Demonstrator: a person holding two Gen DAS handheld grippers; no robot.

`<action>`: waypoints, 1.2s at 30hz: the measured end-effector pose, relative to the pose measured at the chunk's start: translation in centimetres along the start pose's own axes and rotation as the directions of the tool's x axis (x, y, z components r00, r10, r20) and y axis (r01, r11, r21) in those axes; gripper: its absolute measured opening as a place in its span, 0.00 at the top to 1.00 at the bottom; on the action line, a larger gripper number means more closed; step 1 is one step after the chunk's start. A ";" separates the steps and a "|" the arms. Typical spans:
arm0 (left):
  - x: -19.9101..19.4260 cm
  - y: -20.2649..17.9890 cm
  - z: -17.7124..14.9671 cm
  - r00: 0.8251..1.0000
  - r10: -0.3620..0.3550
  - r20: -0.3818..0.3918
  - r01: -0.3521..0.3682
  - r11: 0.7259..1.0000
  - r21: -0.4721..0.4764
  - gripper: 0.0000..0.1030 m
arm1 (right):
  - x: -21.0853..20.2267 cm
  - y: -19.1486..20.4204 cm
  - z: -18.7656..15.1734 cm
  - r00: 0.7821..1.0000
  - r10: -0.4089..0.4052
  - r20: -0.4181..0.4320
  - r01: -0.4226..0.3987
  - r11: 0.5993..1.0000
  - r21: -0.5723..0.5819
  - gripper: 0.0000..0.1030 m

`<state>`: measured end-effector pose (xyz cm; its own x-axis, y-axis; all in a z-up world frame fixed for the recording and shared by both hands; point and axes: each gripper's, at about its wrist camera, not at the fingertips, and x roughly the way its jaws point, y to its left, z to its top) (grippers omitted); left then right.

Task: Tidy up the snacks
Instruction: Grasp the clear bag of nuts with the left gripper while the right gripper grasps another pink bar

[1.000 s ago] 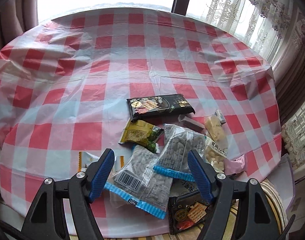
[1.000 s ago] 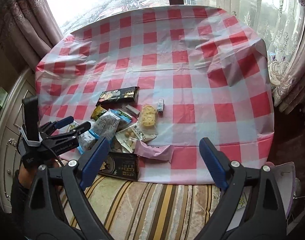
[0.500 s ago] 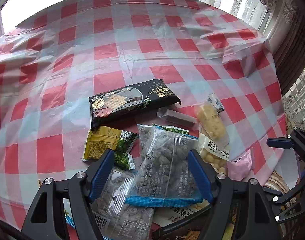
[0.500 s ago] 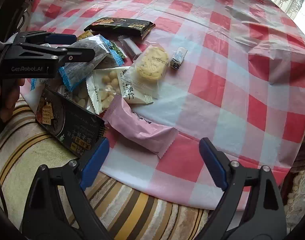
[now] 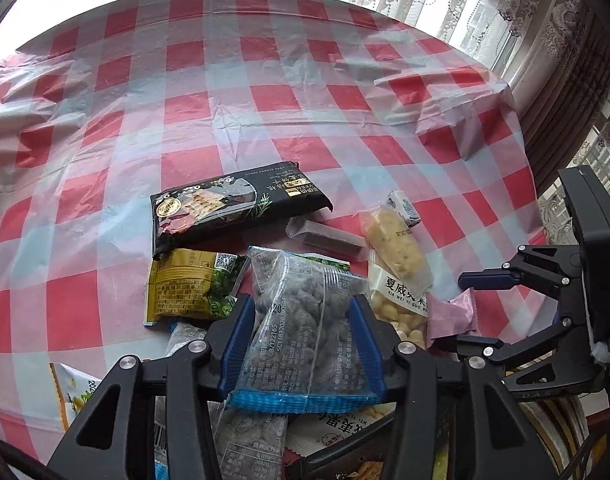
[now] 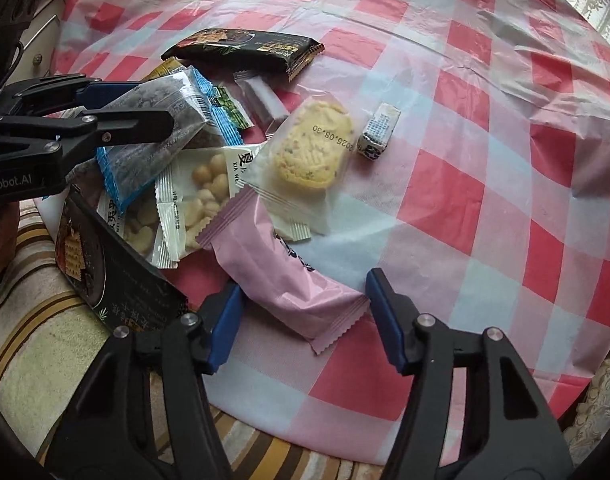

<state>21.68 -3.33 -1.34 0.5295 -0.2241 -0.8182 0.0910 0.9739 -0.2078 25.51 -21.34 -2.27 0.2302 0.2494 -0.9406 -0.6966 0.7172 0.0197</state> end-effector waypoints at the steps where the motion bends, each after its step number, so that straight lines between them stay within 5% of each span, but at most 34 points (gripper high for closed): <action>1: -0.1 0.0 -0.1 1.000 0.004 0.006 -0.004 1.000 0.003 0.55 | -0.1 0.1 0.3 1.000 -0.003 0.008 0.003 1.000 0.009 0.41; 4: -0.5 0.2 -0.1 1.000 -0.002 0.017 0.002 1.000 -0.002 0.61 | -0.4 0.3 0.3 0.999 -0.004 0.039 0.003 1.000 0.031 0.42; 10: -0.4 0.3 -0.1 1.000 0.009 0.016 -0.009 1.000 -0.009 0.57 | -0.9 -0.1 0.7 0.996 -0.063 0.059 0.063 0.998 0.010 0.31; 16: -0.4 -0.7 -0.2 0.998 0.070 0.011 -0.070 0.997 0.040 0.33 | 0.1 0.5 1.4 0.996 -0.068 0.050 0.070 0.997 -0.039 0.31; 19: -0.3 -1.2 -0.3 0.996 0.084 0.007 -0.084 0.994 0.073 0.32 | 0.6 0.2 1.5 0.998 -0.038 0.050 0.039 0.999 -0.009 0.40; 20: -0.2 -1.3 -0.3 0.996 0.086 0.006 -0.086 0.993 0.077 0.32 | 0.6 0.0 1.6 0.999 -0.006 0.049 0.005 1.000 0.010 0.52; 24: 0.0 -1.6 -0.4 0.996 0.085 0.000 -0.085 0.992 0.096 0.45 | 0.4 -0.4 1.3 0.998 -0.005 0.067 0.000 0.998 0.069 0.76; 28: 0.0 -2.4 -0.6 0.994 0.111 0.003 -0.110 0.984 0.137 0.48 | 0.1 -1.3 0.6 0.996 0.014 0.090 -0.029 0.987 0.161 0.77; 30: -0.6 -2.2 -0.6 0.996 0.091 0.022 -0.093 0.988 0.124 0.65 | -0.4 -1.9 -0.1 0.994 0.012 0.107 -0.035 0.977 0.212 0.78; 36: -1.2 -1.7 -0.6 0.998 0.052 0.029 -0.054 0.996 0.077 0.69 | -2.2 -3.3 -1.8 0.986 0.006 0.168 -0.060 0.947 0.317 0.78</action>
<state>20.40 -4.73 -0.28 0.5574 -0.1718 -0.8123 0.1265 0.9845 -0.1214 26.07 -25.37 -0.90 0.3374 0.3594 -0.8701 -0.4576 0.8703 0.1821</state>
